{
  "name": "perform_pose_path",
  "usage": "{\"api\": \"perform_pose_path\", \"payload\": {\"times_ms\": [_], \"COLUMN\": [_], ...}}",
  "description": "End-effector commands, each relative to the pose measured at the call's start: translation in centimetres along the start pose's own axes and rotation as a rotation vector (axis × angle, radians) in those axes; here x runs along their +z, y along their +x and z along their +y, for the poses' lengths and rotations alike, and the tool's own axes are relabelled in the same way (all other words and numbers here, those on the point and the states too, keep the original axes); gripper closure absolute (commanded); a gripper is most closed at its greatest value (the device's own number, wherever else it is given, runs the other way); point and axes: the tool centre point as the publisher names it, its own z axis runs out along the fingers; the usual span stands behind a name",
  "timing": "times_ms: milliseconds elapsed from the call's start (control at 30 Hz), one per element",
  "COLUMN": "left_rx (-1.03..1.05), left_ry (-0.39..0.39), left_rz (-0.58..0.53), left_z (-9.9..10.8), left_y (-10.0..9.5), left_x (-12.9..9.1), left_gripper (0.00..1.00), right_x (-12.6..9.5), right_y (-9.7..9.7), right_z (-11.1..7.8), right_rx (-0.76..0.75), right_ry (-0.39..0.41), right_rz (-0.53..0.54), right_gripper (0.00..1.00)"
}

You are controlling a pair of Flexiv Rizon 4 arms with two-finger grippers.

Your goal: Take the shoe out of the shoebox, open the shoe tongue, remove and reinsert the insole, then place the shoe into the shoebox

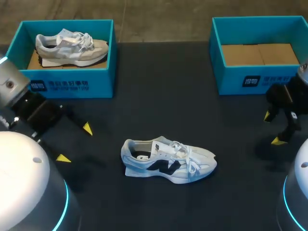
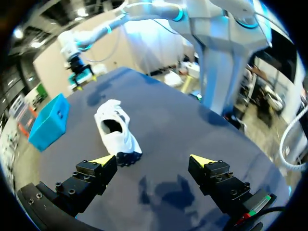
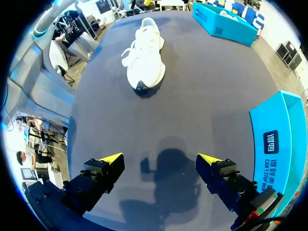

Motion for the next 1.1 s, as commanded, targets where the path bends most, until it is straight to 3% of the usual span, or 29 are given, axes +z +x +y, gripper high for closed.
{"api": "perform_pose_path", "payload": {"times_ms": [33,400,633,1100], "left_rx": [-0.316,-0.331,-0.399,-0.374], "left_ry": [0.250,0.242,0.319,0.500], "left_rz": [-0.293,-0.309,-0.306,-0.255], "left_z": [1.2,1.4,3.8,7.0], "left_y": [0.2,0.2,0.1,-0.6], "left_x": [0.6,1.2,3.5,5.2], "left_gripper": [0.00,0.00,0.00,0.00], "right_x": [0.0,0.0,0.0,0.0], "right_y": [0.1,0.1,0.1,0.1], "right_z": [0.0,0.0,0.0,0.0], "right_rx": [0.001,0.001,0.001,0.001], "right_ry": [0.003,0.003,0.003,0.003], "right_rz": [-0.001,-0.001,-0.001,-0.001], "right_gripper": [0.00,0.00,0.00,0.00]}}
